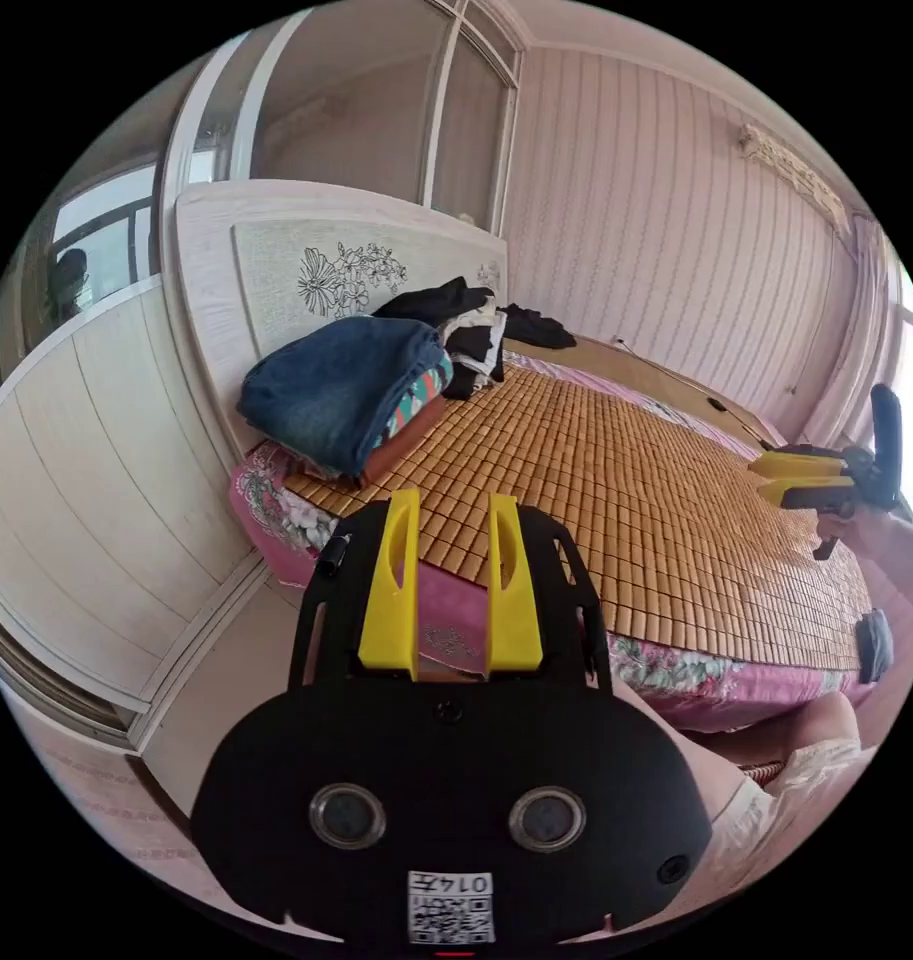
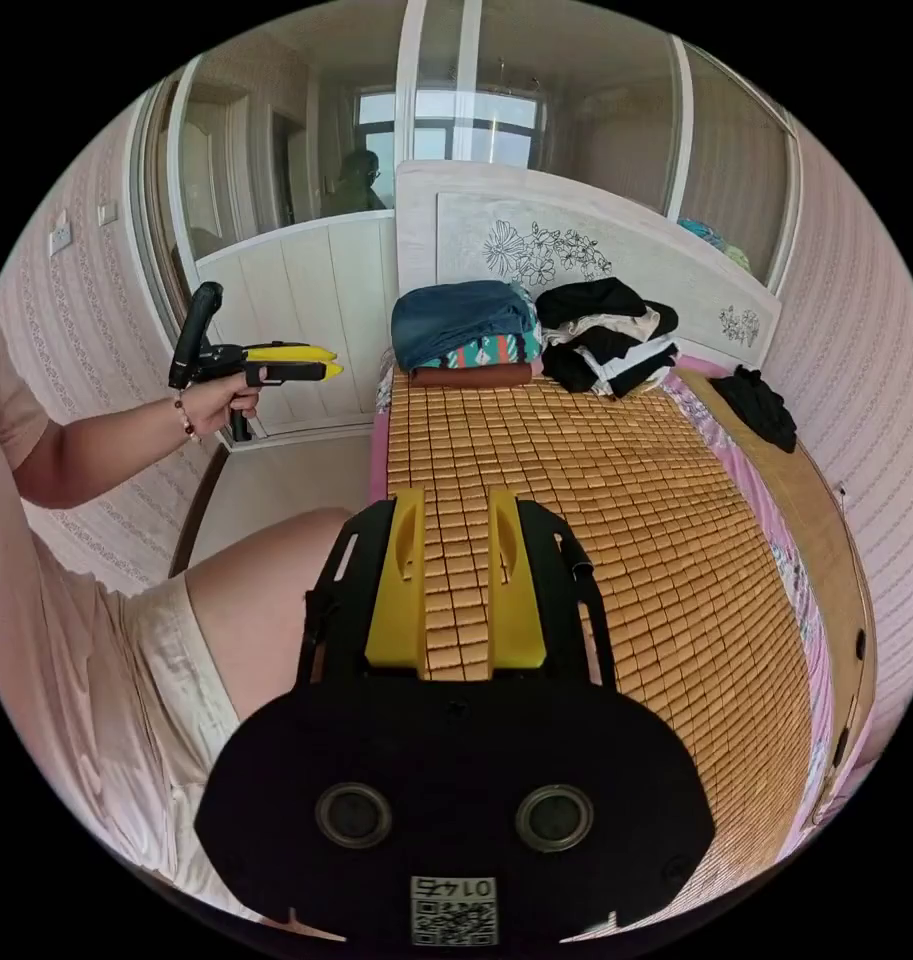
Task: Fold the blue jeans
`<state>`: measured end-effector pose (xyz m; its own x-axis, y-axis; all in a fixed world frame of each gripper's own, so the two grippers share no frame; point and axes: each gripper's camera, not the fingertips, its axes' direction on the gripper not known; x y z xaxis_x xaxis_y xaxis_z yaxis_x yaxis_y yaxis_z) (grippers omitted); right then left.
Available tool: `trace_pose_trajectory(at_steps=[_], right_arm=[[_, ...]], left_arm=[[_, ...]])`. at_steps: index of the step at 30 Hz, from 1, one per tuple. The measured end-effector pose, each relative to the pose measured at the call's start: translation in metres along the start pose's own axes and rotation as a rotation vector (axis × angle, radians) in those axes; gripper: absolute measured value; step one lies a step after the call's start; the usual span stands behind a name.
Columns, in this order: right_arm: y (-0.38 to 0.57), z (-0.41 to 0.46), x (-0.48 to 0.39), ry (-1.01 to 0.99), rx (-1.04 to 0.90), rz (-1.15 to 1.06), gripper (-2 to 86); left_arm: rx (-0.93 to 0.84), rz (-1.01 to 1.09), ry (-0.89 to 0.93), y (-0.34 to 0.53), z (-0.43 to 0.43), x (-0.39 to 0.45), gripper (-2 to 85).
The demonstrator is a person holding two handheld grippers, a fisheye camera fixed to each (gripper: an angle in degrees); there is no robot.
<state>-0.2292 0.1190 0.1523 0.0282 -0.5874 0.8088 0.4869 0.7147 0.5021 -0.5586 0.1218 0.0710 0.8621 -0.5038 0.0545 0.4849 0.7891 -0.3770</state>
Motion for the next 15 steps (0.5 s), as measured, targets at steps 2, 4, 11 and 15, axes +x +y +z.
trace_pose_trajectory(at_steps=[2, 4, 11, 15], right_arm=[[-0.036, 0.041, 0.011, -0.043, -0.012, 0.019, 11.3], [-0.071, 0.084, 0.021, -0.129, -0.029, 0.029, 11.8], [-0.181, 0.25, 0.032, -0.176, -0.1, 0.042, 10.2], [-0.208, 0.314, 0.025, -0.025, -0.095, 0.075, 8.9]], left_arm=[[0.01, -0.02, -0.056, -0.02, 0.01, -0.036, 10.6], [0.017, -0.063, -0.089, -0.034, 0.019, -0.063, 11.0], [0.082, -0.242, -0.046, -0.075, 0.044, -0.146, 13.6], [0.086, -0.359, -0.036, -0.085, 0.05, -0.18, 14.8]])
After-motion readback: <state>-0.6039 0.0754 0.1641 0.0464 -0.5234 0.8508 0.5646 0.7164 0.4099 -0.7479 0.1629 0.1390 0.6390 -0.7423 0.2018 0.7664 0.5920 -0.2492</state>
